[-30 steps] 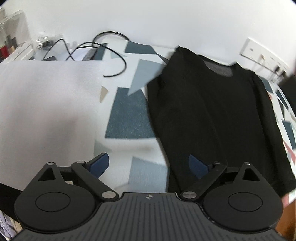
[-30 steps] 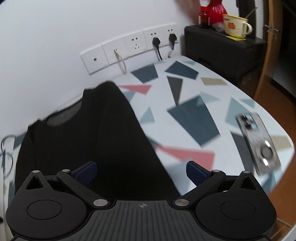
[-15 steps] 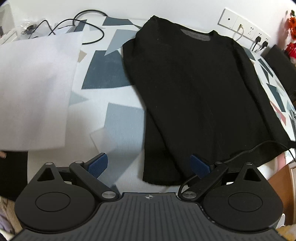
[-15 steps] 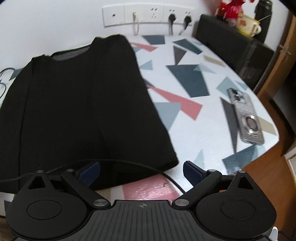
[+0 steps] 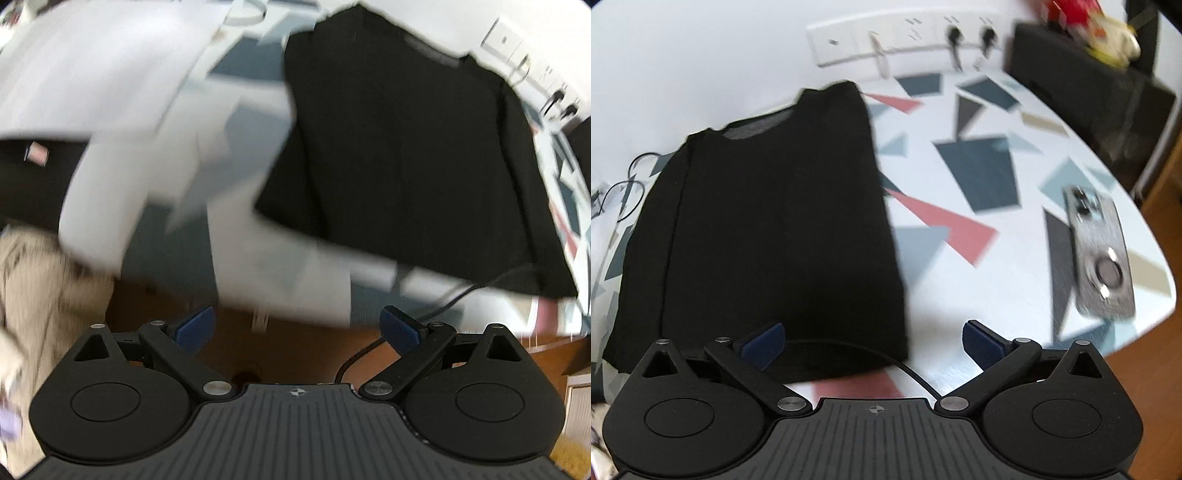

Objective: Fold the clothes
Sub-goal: 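Open both grippers and release the black sweater flat on the table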

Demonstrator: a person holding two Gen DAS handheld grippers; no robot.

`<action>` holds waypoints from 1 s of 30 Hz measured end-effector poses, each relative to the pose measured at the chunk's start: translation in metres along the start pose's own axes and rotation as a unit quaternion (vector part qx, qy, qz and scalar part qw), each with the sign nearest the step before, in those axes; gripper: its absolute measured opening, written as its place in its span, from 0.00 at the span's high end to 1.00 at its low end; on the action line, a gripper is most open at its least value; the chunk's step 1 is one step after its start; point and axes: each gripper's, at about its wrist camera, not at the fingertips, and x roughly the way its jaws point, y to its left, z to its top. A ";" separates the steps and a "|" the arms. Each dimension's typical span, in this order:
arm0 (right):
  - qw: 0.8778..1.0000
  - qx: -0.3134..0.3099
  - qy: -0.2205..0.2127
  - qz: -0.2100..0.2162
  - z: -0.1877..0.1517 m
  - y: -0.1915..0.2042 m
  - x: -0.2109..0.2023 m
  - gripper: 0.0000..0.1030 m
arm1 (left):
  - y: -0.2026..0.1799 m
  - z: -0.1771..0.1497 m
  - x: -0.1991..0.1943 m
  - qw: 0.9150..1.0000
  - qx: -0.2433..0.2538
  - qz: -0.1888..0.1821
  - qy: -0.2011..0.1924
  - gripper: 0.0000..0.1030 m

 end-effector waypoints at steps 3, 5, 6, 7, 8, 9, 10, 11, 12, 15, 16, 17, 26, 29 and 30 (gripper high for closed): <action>1.000 0.022 0.011 0.018 -0.009 -0.032 -0.001 0.01 | -0.005 -0.024 0.001 1.000 -0.017 0.013 0.018 0.05; 0.999 0.028 0.021 0.014 -0.014 -0.048 0.001 0.01 | -0.008 -0.035 -0.002 0.999 -0.029 0.022 0.016 0.05; 0.999 0.028 0.024 0.011 -0.016 -0.055 0.002 0.01 | -0.008 -0.040 -0.005 0.999 -0.035 0.022 0.013 0.05; 0.999 0.028 0.026 0.007 -0.018 -0.060 0.003 0.01 | -0.009 -0.044 -0.007 0.999 -0.038 0.023 0.009 0.05; 0.999 0.027 0.025 0.007 -0.019 -0.065 0.003 0.01 | -0.009 -0.046 -0.010 0.999 -0.040 0.024 0.004 0.05; 0.999 0.025 0.025 0.012 -0.020 -0.068 0.004 0.01 | -0.011 -0.047 -0.012 0.999 -0.038 0.027 -0.003 0.05; 0.999 0.024 0.026 0.017 -0.020 -0.070 0.005 0.01 | -0.013 -0.047 -0.015 0.999 -0.033 0.033 -0.013 0.05; 0.999 0.020 0.025 0.024 -0.019 -0.068 0.006 0.02 | -0.015 -0.046 -0.018 0.999 -0.026 0.039 -0.025 0.05; 0.999 0.016 0.023 0.032 -0.019 -0.067 0.006 0.02 | -0.018 -0.044 -0.021 0.998 -0.018 0.043 -0.037 0.05; 0.998 -0.008 0.015 0.054 -0.017 -0.051 0.008 0.02 | -0.026 -0.032 -0.025 0.996 0.007 0.054 -0.071 0.05; 0.998 -0.017 0.013 0.061 -0.017 -0.046 0.009 0.02 | -0.028 -0.027 -0.024 0.995 0.017 0.058 -0.080 0.05; 0.998 -0.022 0.013 0.064 -0.018 -0.039 0.012 0.04 | -0.031 -0.022 -0.024 0.994 0.026 0.063 -0.089 0.05; 0.996 -0.047 0.016 0.071 -0.026 0.006 0.038 0.17 | -0.035 0.013 -0.001 0.973 0.155 0.109 -0.133 0.05; 0.997 -0.058 0.017 0.053 -0.030 0.018 0.044 0.17 | -0.027 0.026 0.011 0.970 0.173 0.105 -0.132 0.05; 0.997 -0.064 0.018 0.046 -0.033 0.022 0.045 0.17 | -0.023 0.032 0.015 0.971 0.173 0.100 -0.129 0.05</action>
